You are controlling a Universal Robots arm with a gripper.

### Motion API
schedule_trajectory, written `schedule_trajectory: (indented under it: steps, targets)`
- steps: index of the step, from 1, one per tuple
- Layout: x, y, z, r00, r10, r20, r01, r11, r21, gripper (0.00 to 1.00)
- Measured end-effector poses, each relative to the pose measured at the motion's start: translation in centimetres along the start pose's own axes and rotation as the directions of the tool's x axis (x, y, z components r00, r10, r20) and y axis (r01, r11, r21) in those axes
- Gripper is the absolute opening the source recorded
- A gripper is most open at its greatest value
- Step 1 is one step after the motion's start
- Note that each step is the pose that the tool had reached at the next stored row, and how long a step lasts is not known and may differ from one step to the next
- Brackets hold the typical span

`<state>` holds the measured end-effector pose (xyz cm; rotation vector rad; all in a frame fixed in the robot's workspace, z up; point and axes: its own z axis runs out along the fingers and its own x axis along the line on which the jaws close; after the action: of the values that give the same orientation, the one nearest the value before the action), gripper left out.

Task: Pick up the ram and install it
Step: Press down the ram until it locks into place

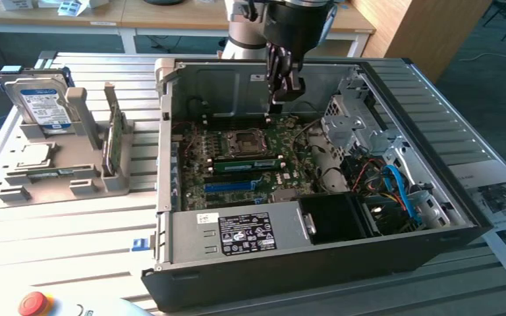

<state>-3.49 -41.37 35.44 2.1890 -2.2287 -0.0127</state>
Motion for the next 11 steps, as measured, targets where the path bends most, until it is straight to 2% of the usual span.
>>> schedule_trajectory:
  steps: [11]
  targets:
    - [0.4,-1.74,-0.03,1.0,0.0,0.0,0.0,1.0,-0.0009,0.1]
